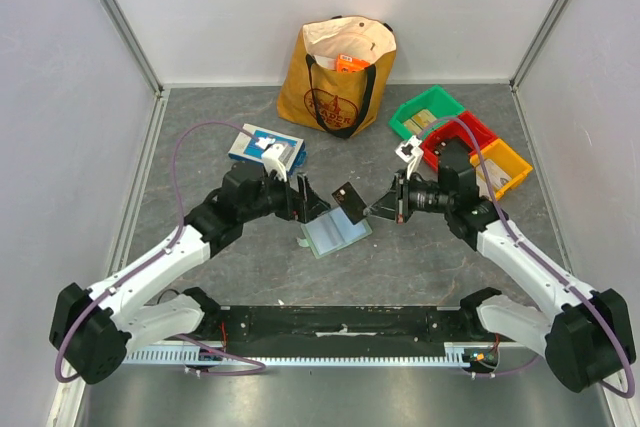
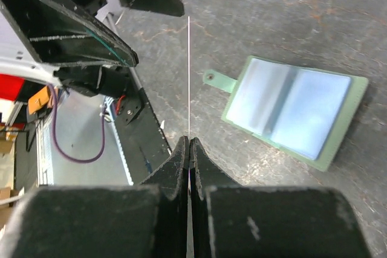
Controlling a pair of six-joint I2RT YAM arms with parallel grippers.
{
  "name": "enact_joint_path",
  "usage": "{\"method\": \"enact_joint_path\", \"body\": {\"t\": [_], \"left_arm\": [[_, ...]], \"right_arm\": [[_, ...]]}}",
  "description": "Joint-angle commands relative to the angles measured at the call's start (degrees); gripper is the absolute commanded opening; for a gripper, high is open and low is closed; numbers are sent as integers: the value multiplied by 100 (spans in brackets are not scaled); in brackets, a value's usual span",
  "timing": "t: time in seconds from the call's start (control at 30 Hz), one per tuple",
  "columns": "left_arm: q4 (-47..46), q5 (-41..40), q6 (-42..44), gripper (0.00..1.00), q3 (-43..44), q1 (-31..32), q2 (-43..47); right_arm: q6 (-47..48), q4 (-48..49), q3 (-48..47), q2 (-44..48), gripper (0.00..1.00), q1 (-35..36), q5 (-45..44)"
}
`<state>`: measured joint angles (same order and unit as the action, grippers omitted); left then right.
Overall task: Take the credit cards out of the card holder
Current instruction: Place the credit card in the storage box.
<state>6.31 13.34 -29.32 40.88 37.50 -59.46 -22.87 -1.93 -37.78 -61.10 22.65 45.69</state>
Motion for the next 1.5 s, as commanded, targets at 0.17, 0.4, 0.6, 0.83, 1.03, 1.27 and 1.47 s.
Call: {"method": "enact_joint_path", "body": {"t": [0.17,0.4,0.6,0.83,1.03,1.27,1.47], "left_arm": [[-253,1652,1025,90,719,-111,93],[-367,2515,920,74,921,-120,-320],[-498,2787,867,52,799,-111,-356],[-894,2841,551,2,623,-120,-224],[-1569,1709,-309,2,61,-155,311],[-3353,925,-1848,2,-1020,-155,901],[-4321,1047,-2560,2,-1249,-137,673]], "right_arm": [[196,501,-212,353,0,274,1126],[231,615,-291,336,0,468,1126],[178,791,-283,292,0,503,1205],[-409,1563,-28,265,12,512,908],[-1324,2924,551,467,57,503,151],[-2510,4630,1132,450,72,538,-367],[-2942,5325,1387,231,73,775,-772]]}}
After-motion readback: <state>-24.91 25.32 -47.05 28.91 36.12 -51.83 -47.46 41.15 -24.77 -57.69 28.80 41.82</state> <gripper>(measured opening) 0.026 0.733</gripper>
